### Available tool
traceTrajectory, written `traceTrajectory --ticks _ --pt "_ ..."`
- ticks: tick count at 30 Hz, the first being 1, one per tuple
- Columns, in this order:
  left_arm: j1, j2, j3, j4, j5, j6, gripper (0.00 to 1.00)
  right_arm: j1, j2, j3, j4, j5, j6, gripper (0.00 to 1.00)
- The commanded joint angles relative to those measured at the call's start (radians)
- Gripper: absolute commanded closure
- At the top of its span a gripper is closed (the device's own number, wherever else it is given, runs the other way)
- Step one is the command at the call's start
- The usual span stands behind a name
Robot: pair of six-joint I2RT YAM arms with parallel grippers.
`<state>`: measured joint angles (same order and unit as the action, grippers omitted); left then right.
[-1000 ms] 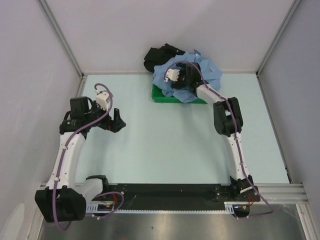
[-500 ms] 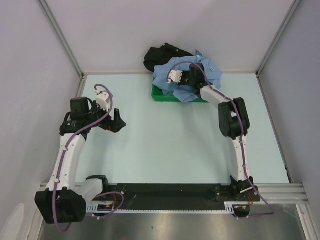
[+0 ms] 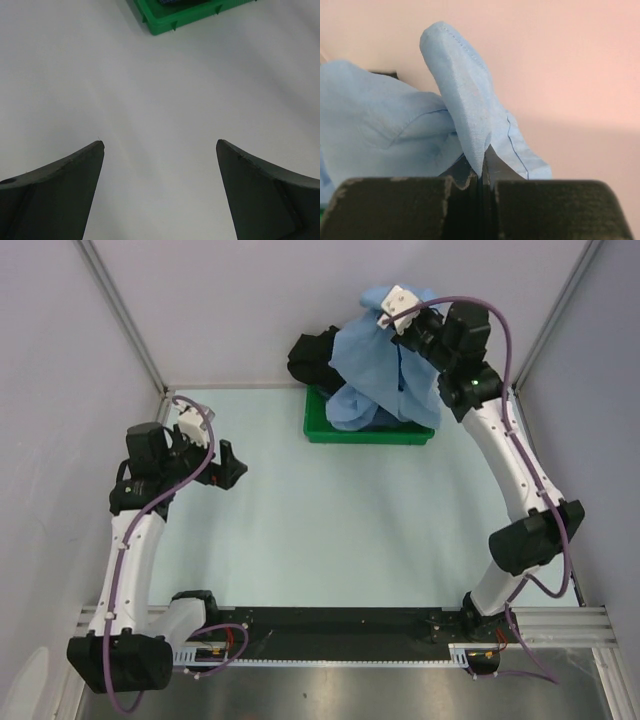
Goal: Fold and stack the long sleeve shirts
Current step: Move the shirt to the center of the board
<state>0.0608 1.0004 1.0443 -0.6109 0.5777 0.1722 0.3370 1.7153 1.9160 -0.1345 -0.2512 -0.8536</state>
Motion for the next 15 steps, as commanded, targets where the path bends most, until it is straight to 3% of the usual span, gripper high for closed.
traceTrajectory --ticks 1,10,13,15 --pt "-0.006 -0.019 0.074 0.036 0.005 -0.059 0.01 0.059 -0.085 0.171 -0.076 0.016 0.151 1.0" --pt "-0.006 -0.016 0.114 0.049 0.03 -0.099 0.01 0.192 0.004 0.567 -0.08 0.144 0.272 1.0" --pt "-0.006 -0.009 0.118 0.046 0.05 -0.085 0.01 0.182 -0.02 0.543 -0.065 0.161 0.306 1.0" --pt "-0.007 -0.008 0.114 0.037 0.094 -0.047 0.01 0.108 -0.101 0.39 -0.054 0.139 0.353 1.0"
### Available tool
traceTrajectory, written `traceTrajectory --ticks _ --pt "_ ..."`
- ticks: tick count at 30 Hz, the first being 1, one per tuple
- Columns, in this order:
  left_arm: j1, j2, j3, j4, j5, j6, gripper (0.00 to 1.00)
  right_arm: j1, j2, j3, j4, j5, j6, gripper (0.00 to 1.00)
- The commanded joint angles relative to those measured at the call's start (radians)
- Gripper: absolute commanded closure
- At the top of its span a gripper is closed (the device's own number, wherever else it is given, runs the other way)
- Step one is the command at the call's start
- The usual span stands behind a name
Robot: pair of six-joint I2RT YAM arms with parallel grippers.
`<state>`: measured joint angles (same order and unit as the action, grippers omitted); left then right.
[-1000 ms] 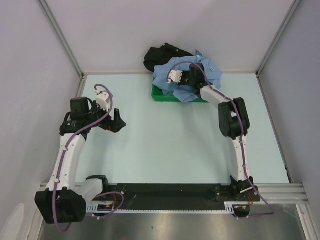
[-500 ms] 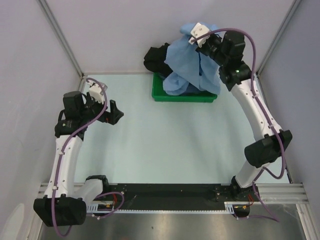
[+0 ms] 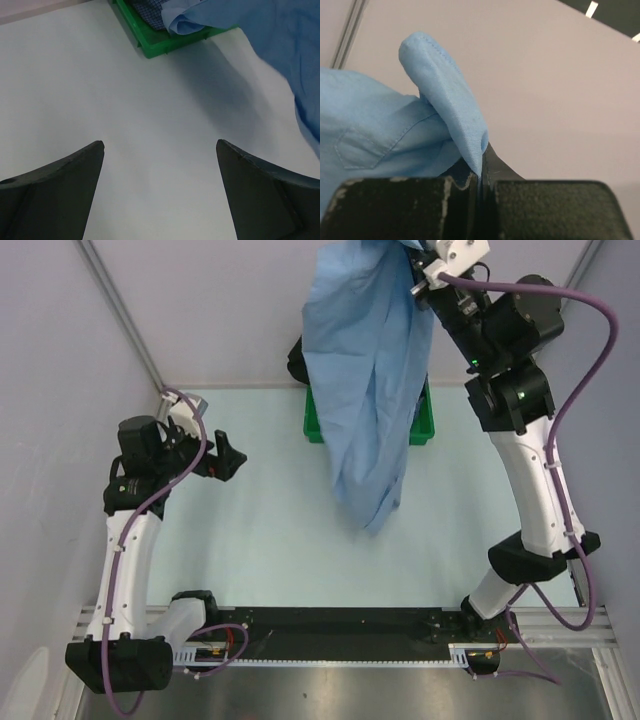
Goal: Fold and stack the long sleeve shirts
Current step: Move the shirt to the center of the board
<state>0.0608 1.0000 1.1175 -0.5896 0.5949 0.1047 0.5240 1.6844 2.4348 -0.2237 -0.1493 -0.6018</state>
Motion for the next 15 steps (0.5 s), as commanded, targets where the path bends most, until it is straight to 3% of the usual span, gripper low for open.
traceTrajectory --ticks 1,2,6,9,11,14,15 --pt "-0.007 -0.009 0.038 0.014 0.086 0.038 0.01 -0.116 -0.11 -0.199 0.034 0.005 0.156 1.0" --pt "-0.007 -0.012 0.033 0.008 0.114 0.082 0.01 -0.196 -0.194 -0.385 0.032 -0.024 0.192 1.0" --pt "-0.012 -0.024 -0.025 -0.006 0.154 0.199 0.01 -0.386 -0.392 -0.83 0.037 -0.208 0.254 1.0" --pt "-0.027 0.005 -0.045 -0.009 0.149 0.256 0.01 -0.464 -0.46 -1.018 0.053 -0.265 0.293 1.0" --pt "-0.029 0.043 -0.047 -0.007 0.151 0.265 0.01 -0.502 -0.469 -1.048 0.084 -0.291 0.367 1.0" --pt "-0.042 0.092 -0.03 -0.039 0.166 0.288 0.01 -0.576 -0.476 -1.042 -0.032 -0.279 0.357 1.0" --pt "-0.052 0.095 -0.03 -0.053 0.167 0.306 0.01 -0.654 -0.492 -1.059 -0.131 -0.292 0.326 1.0"
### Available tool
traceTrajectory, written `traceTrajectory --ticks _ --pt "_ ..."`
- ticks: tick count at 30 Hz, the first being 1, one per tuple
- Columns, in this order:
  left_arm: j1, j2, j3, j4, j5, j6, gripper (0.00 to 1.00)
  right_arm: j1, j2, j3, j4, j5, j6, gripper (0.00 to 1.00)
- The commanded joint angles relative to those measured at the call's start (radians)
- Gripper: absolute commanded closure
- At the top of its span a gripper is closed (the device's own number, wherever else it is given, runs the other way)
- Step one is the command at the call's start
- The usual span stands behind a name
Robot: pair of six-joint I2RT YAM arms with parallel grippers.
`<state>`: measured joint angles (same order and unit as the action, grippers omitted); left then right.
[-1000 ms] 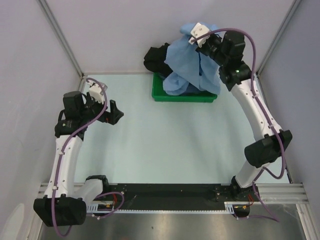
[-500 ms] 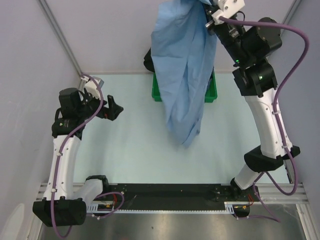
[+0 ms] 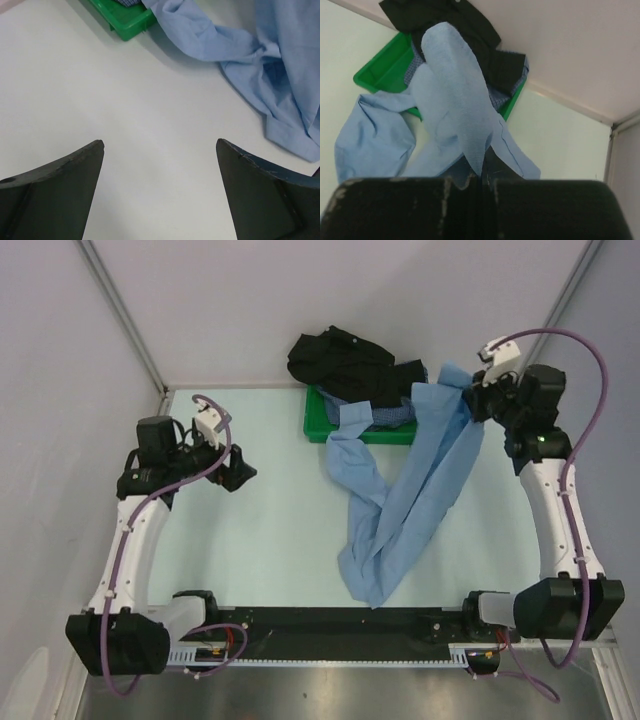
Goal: Fold and stack the long sleeve shirts
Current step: Move the shirt to the center of the board
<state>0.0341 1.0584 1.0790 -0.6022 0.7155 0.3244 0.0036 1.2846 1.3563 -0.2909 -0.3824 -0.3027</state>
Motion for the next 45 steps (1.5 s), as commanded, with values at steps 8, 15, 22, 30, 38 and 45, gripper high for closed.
traceTrajectory --ticks 8,15,22,30,38,45 --pt "-0.103 0.072 -0.054 -0.035 0.054 0.157 0.0 -0.568 -0.33 -0.203 -0.346 -0.472 -0.34 1.0" --pt "-0.115 0.08 -0.014 0.031 0.075 0.068 0.01 -0.453 -0.386 0.044 0.078 -0.653 0.268 1.0" --pt "-0.114 -0.023 -0.05 0.153 0.004 -0.065 0.01 -0.085 -0.184 0.453 0.355 -0.314 0.481 1.0" --pt "-0.106 -0.087 -0.1 0.263 -0.037 -0.205 0.01 0.29 0.192 1.044 0.267 -0.099 0.376 1.0" --pt "-0.074 -0.1 -0.134 0.297 -0.051 -0.265 0.01 0.47 0.282 1.173 0.472 0.089 0.183 1.0" --pt "-0.054 -0.109 -0.165 0.329 -0.016 -0.283 0.0 0.495 0.253 0.955 0.504 0.125 0.235 1.0"
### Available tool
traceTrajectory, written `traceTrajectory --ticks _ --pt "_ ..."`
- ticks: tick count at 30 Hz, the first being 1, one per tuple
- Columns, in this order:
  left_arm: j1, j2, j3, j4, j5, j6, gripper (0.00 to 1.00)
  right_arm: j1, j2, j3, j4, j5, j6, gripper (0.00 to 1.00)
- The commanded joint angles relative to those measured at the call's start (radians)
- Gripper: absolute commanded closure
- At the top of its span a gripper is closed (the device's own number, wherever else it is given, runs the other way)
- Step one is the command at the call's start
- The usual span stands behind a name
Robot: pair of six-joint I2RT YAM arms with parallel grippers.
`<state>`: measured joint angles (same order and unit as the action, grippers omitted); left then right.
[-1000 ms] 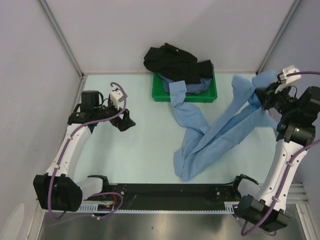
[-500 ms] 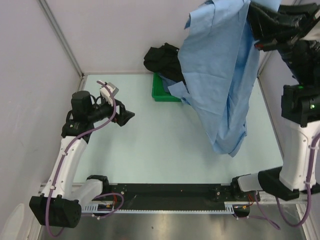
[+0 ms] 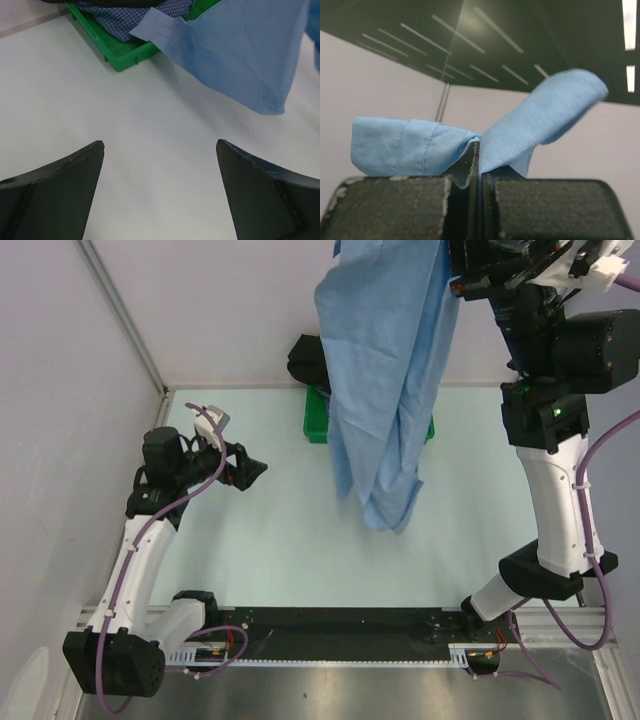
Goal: Fold and stack the long sleeve shirts
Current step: Move the shirt to the center of the board
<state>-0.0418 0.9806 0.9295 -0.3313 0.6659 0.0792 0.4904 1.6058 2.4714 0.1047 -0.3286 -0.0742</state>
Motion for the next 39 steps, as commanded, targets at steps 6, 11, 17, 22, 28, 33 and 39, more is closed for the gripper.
traceTrajectory --ticks 6,11,17,22,28,33,39 --pt "0.138 -0.034 -0.02 0.054 0.199 -0.032 0.0 0.023 -0.217 -0.865 0.084 -0.118 0.068 1.0" --pt "0.16 0.018 0.035 -0.104 0.256 0.155 0.01 0.05 -0.023 -0.948 -0.23 -0.156 -0.12 0.38" --pt "0.128 0.078 0.052 -0.264 0.173 0.424 0.01 -0.157 -0.036 -1.063 -0.497 -0.259 -0.087 0.0" --pt "0.016 0.21 0.066 -0.223 0.054 0.497 0.0 -0.168 -0.177 -1.232 -0.579 -0.358 -0.037 0.0" --pt "-0.099 0.455 0.132 -0.115 -0.025 0.542 0.01 -0.041 -0.27 -1.437 -0.605 -0.377 -0.07 0.02" --pt "-0.196 0.618 0.207 -0.074 -0.122 0.567 0.01 0.034 -0.203 -1.494 -0.54 -0.317 -0.035 0.02" --pt "-0.279 0.796 0.264 -0.055 -0.216 0.574 0.01 -0.01 -0.064 -1.502 -0.528 -0.26 -0.024 0.42"
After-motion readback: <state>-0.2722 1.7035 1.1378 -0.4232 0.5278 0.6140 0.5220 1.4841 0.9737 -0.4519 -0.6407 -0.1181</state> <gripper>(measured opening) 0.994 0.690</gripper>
